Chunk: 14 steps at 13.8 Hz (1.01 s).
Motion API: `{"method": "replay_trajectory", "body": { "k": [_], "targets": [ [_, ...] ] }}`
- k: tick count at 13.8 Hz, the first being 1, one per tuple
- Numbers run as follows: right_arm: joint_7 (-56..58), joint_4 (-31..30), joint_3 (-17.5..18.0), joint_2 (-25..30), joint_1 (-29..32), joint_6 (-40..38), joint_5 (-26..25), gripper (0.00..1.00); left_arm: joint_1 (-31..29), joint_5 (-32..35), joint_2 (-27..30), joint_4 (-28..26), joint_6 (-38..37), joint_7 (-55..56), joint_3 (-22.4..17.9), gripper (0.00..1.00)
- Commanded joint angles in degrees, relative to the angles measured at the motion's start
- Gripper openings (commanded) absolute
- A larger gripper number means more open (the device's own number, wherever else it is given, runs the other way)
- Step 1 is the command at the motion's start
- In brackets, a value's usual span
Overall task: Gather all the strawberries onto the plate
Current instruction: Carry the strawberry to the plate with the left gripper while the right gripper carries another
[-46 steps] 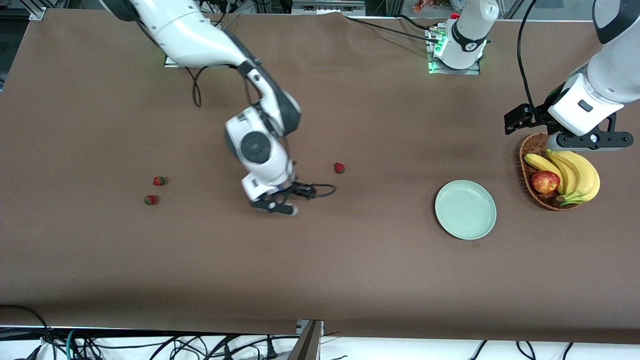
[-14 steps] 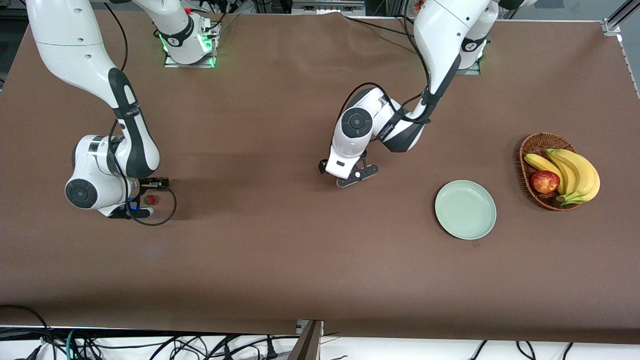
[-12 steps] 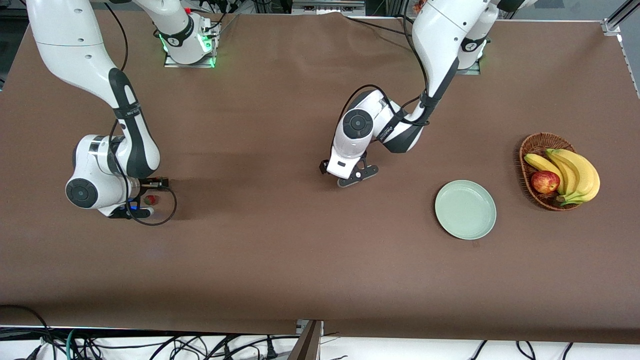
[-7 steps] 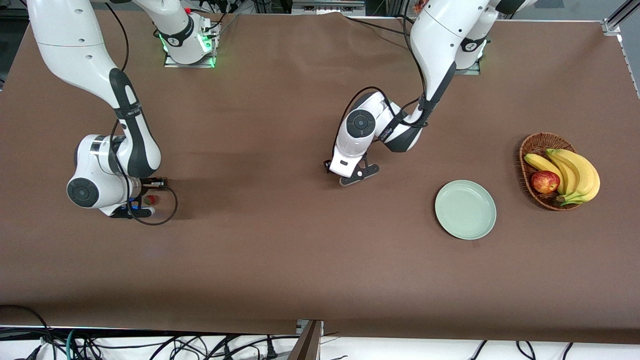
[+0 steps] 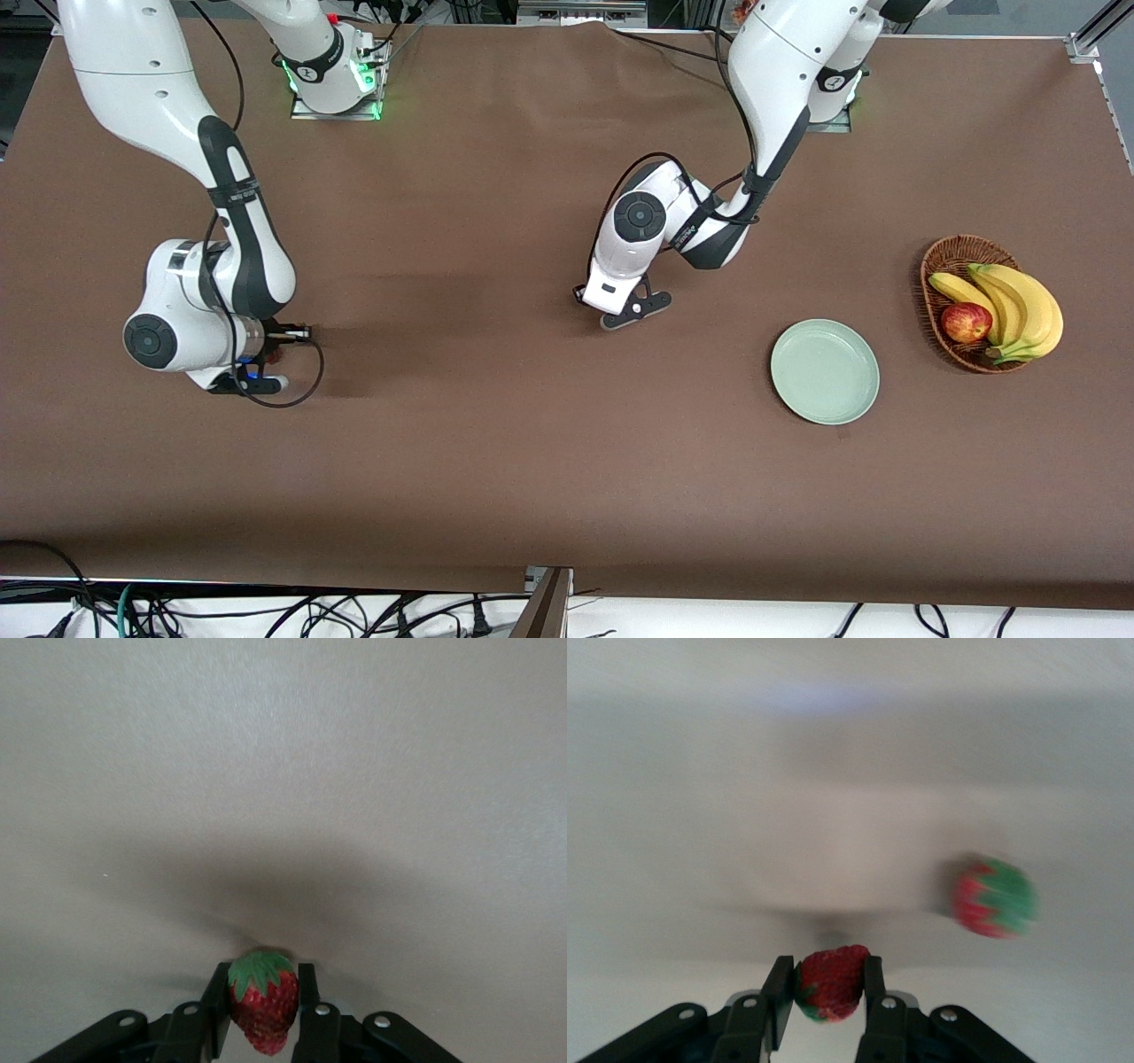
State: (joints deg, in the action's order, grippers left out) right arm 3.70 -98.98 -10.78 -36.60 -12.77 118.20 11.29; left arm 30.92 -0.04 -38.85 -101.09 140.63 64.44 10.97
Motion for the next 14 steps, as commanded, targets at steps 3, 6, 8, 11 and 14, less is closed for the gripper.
{"method": "replay_trajectory", "body": {
  "k": [3,6,8,11,14],
  "targets": [
    [-18.41,3.34,0.49,-0.13,-10.23,0.27,4.88,0.24,-5.15,1.01,6.41,6.85,-21.3,-12.72,-0.95,0.05],
    [-32.83,6.68,0.49,-1.8,-18.05,0.79,9.78,0.24,-11.3,1.1,7.03,12.49,-34.24,-27.73,-1.3,0.06],
    [-40.49,7.74,0.49,-2.94,-23.06,5.08,13.31,0.24,-16.39,3.89,7.12,13.29,-36.65,-39.59,-1.48,0.1],
    [-51.47,10.55,0.49,-6.01,-29.83,11.94,13.58,0.24,-23.77,6.81,7.47,12.77,-37.53,-56.12,-1.56,0.11],
    [-61.85,14.77,0.49,-10.05,-35.73,17.31,13.58,0.24,-31.86,6.99,4.94,12.76,-36.57,-75.35,-1.39,0.16]
  ]
}}
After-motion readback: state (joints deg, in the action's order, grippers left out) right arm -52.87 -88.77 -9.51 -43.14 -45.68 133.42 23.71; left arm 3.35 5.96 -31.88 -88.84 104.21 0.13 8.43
